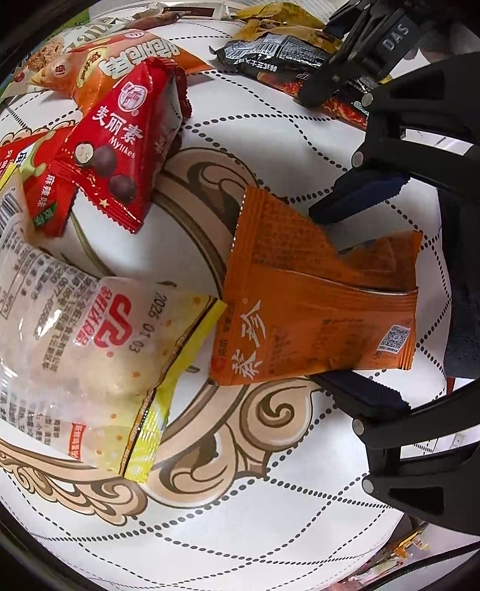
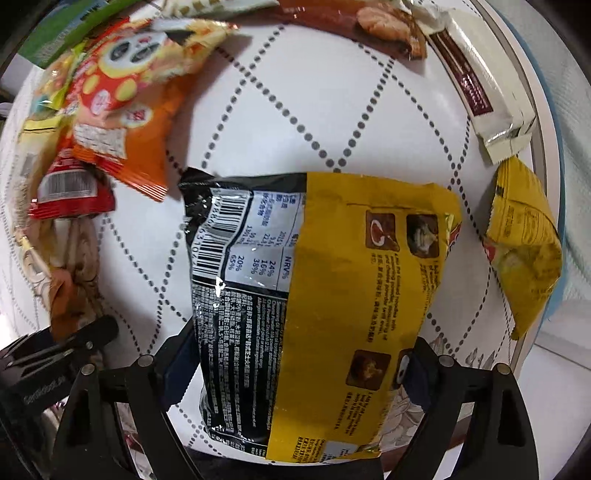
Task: Organize snacks
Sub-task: 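Grasp the orange bag with the left gripper while the right grasps the yellow-black bag, then carry both bags into the cardboard box and open both grippers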
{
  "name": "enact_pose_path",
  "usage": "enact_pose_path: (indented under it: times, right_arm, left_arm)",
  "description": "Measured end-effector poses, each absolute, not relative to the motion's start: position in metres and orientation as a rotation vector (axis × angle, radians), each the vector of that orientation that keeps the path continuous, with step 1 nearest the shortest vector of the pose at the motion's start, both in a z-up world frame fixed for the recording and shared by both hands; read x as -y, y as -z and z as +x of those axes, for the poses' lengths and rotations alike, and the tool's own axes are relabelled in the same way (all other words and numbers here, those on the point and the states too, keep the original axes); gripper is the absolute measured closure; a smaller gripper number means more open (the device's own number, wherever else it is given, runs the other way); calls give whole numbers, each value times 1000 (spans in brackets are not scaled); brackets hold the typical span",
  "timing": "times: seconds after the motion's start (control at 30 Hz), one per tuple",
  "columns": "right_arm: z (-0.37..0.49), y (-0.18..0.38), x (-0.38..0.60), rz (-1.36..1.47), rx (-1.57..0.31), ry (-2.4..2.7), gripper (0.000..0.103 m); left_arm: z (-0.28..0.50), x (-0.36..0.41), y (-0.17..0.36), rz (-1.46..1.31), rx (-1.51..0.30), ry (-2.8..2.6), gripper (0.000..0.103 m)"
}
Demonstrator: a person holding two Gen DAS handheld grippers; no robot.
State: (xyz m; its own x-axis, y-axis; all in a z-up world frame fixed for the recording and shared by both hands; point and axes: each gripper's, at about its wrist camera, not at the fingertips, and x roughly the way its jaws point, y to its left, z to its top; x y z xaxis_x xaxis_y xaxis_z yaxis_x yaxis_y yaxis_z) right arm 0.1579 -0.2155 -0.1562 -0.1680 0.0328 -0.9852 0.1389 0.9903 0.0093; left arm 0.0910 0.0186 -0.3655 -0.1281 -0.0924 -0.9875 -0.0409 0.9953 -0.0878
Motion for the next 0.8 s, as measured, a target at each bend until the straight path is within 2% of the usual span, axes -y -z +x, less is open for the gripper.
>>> enact_pose_path:
  times: [0.03,0.1,0.13,0.23,0.5,0.8]
  right_arm:
    - [160,159,213,118,-1740,100,9]
    - [160,165,209,102,-1729,109,14]
    - [149,165,208,97,-1717,115,18]
    - [146,156,202,88,-1678,116,19]
    - [133,108,194,102,-1585,33,20]
    - [193,39,196,185,-1451,-126,20]
  left_arm:
    - [89,-19,363,-101,-1693,47,27]
    - [91,-20,345,-73,-1680,41,39]
    - [88,-19,339,-60,-1660,46,50]
    - [93,-16,318,-56,-1631,68,55]
    - [64,-35,247,-83,-1546,109,57]
    - [96,-15,146,-117,-1367,159,57]
